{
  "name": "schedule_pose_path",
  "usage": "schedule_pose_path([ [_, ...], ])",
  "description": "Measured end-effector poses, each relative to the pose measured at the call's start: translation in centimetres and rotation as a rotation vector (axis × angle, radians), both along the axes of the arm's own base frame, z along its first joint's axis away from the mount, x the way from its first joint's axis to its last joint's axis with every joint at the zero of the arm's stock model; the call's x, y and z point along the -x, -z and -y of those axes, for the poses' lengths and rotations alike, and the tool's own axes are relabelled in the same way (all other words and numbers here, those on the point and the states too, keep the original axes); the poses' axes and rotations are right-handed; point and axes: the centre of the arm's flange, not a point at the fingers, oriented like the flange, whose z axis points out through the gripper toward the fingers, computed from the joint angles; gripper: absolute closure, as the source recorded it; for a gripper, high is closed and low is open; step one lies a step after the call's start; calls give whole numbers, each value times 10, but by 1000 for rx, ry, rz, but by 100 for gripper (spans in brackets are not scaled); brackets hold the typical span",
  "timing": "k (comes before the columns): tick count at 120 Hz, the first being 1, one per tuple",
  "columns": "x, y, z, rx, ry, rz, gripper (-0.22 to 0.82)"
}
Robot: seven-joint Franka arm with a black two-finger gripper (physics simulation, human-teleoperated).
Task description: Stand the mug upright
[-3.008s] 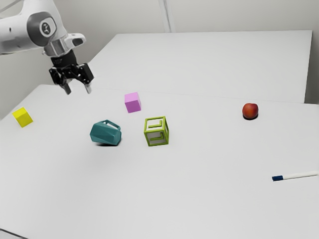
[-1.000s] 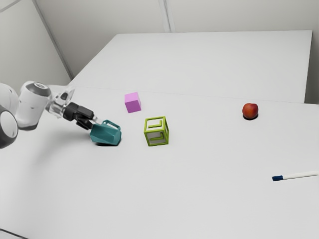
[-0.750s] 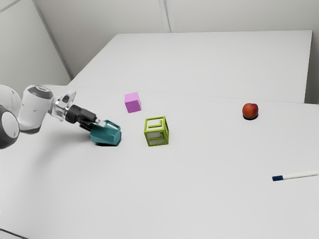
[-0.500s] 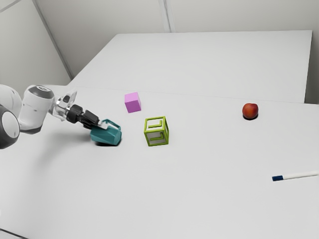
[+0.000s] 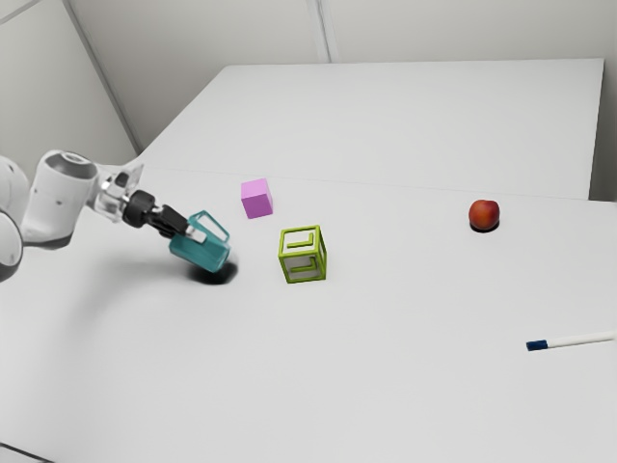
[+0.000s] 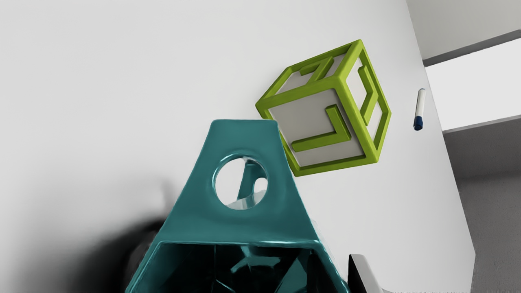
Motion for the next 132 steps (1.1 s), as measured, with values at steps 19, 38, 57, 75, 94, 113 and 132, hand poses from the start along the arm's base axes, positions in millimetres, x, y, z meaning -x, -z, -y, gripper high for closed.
schedule_pose_path([
  [19,10,-28,11,-40,22,19,76],
  [38,17,-70,35,-146,91,35,77],
  [57,28,-95,66,-249,150,28,77],
  [75,38,-105,102,-365,200,17,77],
  [94,37,-119,135,-491,239,12,78],
  [113,52,-129,167,-604,255,-5,78],
  [132,61,-139,200,-725,267,-10,78],
])
